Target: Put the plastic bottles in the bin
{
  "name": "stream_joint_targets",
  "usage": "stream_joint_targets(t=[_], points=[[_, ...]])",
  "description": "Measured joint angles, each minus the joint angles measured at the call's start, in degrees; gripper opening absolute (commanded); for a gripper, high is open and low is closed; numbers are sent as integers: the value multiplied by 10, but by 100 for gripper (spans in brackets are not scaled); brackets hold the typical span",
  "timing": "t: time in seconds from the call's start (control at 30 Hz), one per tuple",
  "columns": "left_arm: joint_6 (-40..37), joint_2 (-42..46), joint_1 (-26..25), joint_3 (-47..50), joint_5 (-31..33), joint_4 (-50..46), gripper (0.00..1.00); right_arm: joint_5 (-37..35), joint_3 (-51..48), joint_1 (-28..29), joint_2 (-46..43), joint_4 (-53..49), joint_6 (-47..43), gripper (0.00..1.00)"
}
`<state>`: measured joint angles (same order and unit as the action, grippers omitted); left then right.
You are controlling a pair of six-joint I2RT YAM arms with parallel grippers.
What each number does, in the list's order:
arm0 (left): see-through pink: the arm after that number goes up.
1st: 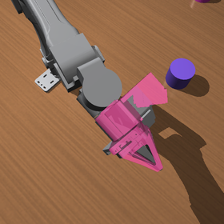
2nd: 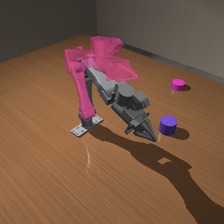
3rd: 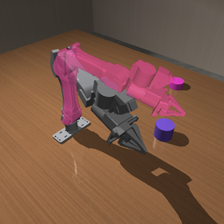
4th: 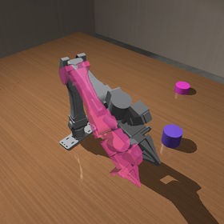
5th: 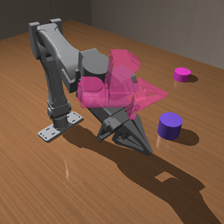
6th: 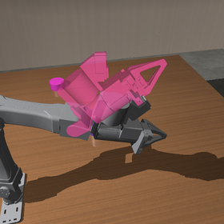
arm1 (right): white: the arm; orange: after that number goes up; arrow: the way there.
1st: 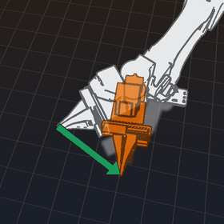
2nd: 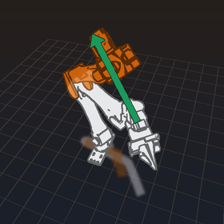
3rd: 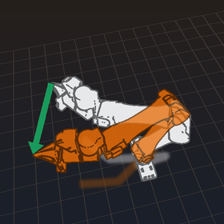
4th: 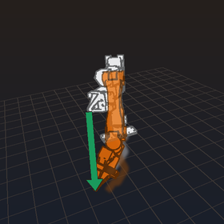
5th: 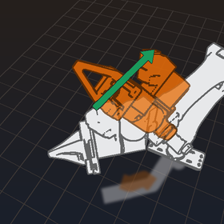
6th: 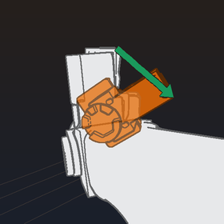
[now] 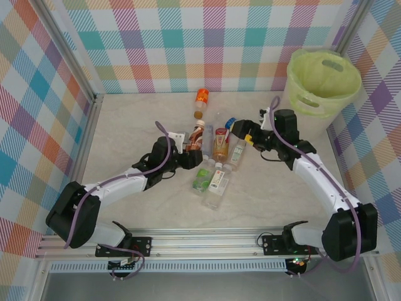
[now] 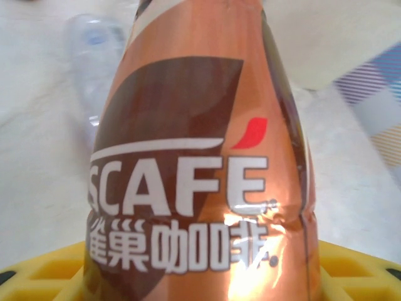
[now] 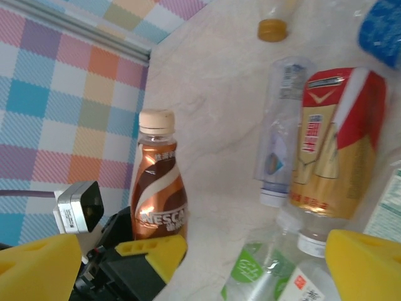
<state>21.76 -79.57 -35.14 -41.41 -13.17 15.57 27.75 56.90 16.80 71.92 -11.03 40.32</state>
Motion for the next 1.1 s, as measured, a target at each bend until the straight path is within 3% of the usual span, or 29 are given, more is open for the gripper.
stream_joint_targets(t=[0.27, 0.37, 0.7, 1.1], points=[[-1, -15, -11, -22, -127, 64, 46, 106, 73, 48, 85, 56, 33, 100], [-2, -20, -19, -32, -153, 77, 46, 109, 74, 62, 99, 63, 41, 98], [-1, -33, -22, -39, -179, 97, 46, 38, 73, 71, 101, 90, 63, 59], [7, -33, -23, -39, -183, 112, 49, 13, 58, 72, 101, 117, 50, 27]])
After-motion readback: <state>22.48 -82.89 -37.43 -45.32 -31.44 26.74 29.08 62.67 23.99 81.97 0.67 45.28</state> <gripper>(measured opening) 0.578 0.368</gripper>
